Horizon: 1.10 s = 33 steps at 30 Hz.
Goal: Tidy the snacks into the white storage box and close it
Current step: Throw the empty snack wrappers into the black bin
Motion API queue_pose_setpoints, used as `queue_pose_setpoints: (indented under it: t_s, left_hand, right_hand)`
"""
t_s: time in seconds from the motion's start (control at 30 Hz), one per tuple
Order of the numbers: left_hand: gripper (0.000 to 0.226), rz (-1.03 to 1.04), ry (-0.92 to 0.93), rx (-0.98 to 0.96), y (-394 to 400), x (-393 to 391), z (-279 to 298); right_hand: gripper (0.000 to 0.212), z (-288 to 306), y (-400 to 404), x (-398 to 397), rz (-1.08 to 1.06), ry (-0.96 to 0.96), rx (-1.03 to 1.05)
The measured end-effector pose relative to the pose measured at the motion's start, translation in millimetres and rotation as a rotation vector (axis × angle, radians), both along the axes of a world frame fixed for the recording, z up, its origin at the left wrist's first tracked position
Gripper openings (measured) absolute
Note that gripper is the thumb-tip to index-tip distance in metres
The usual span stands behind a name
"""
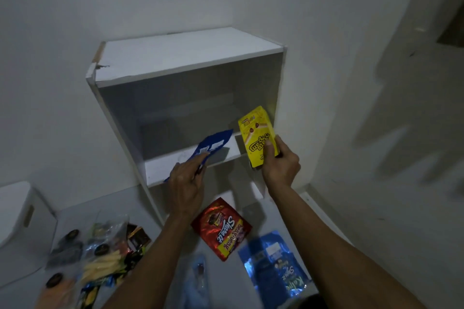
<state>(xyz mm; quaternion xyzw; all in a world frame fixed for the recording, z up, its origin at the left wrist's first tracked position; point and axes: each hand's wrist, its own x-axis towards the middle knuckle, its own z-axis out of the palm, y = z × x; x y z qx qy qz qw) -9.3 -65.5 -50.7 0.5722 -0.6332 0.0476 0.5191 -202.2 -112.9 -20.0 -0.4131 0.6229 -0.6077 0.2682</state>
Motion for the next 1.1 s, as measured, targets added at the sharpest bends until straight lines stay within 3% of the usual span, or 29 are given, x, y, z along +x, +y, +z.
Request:
queue_pose_setpoints:
  t_s: [0.23, 0.43, 0.7, 0.93, 1.03, 1.1]
  left_hand:
    - [0.024, -0.026, 0.324, -0.026, 52.0, -117.5, 26.1]
    - [0.032, -0.054, 0.396, 0.12, 93.5, -235.3, -10.1]
    - [0.032, -0.118, 0.342, 0.339, 134.2, -357.2, -91.5]
    - [0.023, -0.132, 0.31, 0.6, 161.1, -398.3, -184.1]
    - [0.039, -0.154, 0.223, 0.677, 169.2, -406.6, -231.2]
    - [0.038, -0.141, 0.23, 0.779, 172.4, -409.6, -258.3]
  right_hand:
    - [0.034, 6.8, 66.2, -117.3, 0.022, 0.112, -0.095]
    - [0.029, -23.9, 130.0, -239.7, -0.08, 0.205, -0.033]
    - [0.024, -108.4, 203.4, -340.3, -0.162, 0.33, 0.285]
    - [0.031, -189.2, 250.3, -349.3, -0.128, 0.356, 0.581]
    - [0.028, -226.5, 260.0, -345.5, -0.103, 0.322, 0.718]
    - [0.027, -248.3, 264.0, -343.8, -0.08, 0.289, 0.797]
